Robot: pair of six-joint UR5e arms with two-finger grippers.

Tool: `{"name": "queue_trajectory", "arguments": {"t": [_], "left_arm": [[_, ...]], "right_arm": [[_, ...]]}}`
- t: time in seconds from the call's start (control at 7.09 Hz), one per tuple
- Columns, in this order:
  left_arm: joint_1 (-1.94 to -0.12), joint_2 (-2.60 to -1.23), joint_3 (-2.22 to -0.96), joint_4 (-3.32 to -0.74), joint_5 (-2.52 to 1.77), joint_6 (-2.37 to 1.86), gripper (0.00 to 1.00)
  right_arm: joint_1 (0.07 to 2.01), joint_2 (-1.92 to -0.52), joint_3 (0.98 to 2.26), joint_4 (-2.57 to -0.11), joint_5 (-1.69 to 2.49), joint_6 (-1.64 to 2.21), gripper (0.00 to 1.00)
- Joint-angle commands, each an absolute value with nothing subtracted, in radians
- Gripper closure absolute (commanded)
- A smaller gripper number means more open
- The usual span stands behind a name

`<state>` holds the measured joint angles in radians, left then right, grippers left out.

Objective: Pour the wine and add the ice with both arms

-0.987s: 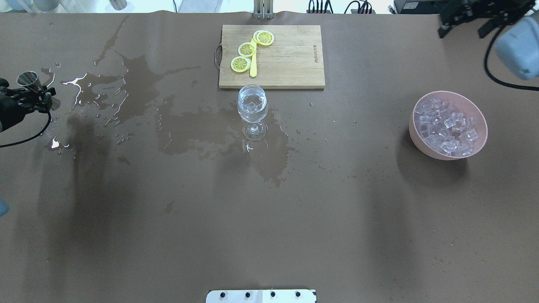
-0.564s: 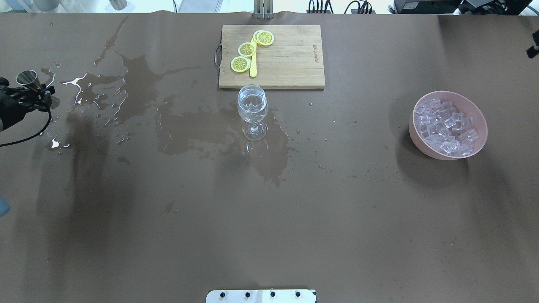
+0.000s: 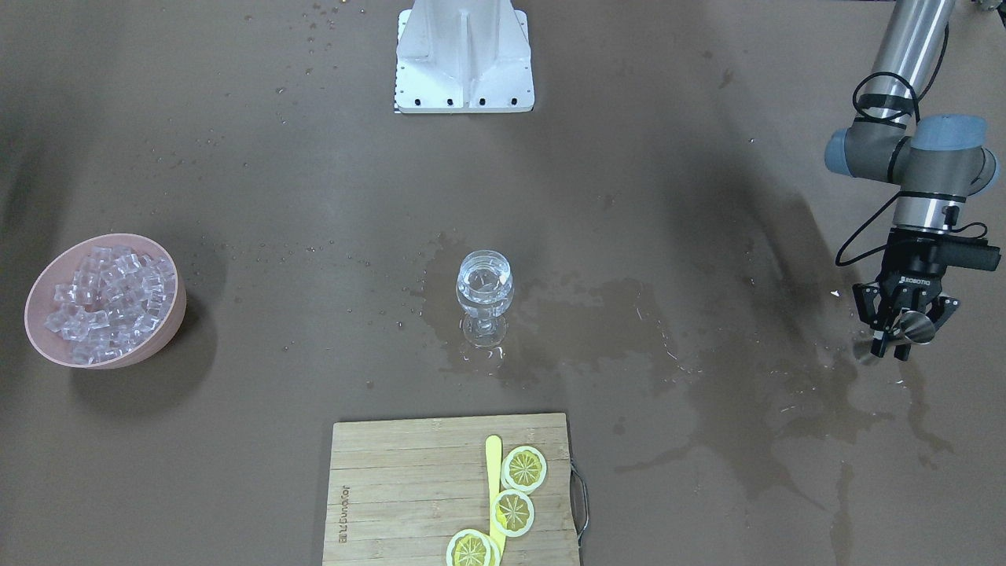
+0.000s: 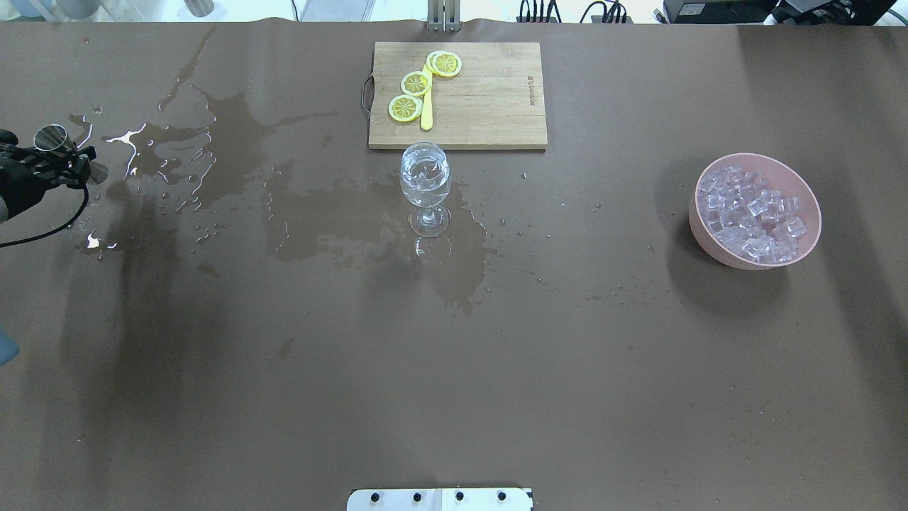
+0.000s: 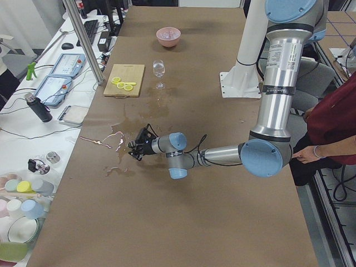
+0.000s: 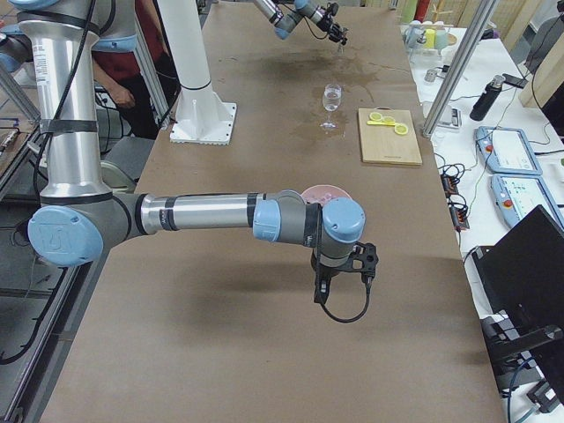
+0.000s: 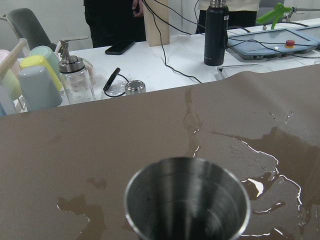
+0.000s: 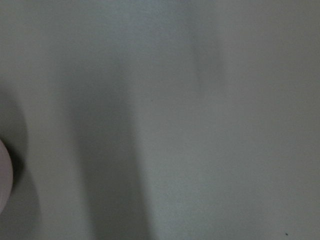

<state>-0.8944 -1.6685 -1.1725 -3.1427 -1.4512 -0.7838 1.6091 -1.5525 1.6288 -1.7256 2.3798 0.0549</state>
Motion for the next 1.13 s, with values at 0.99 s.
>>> {"name": "queue_trajectory", "arguments": {"t": [0.99], "left_arm": [[-0.894, -1.675, -1.163, -3.143, -1.451, -0.778, 0.42]], "right_arm": [[1.628, -1.578, 1.631, -1.709, 2.335, 0.171, 0.0]]}}
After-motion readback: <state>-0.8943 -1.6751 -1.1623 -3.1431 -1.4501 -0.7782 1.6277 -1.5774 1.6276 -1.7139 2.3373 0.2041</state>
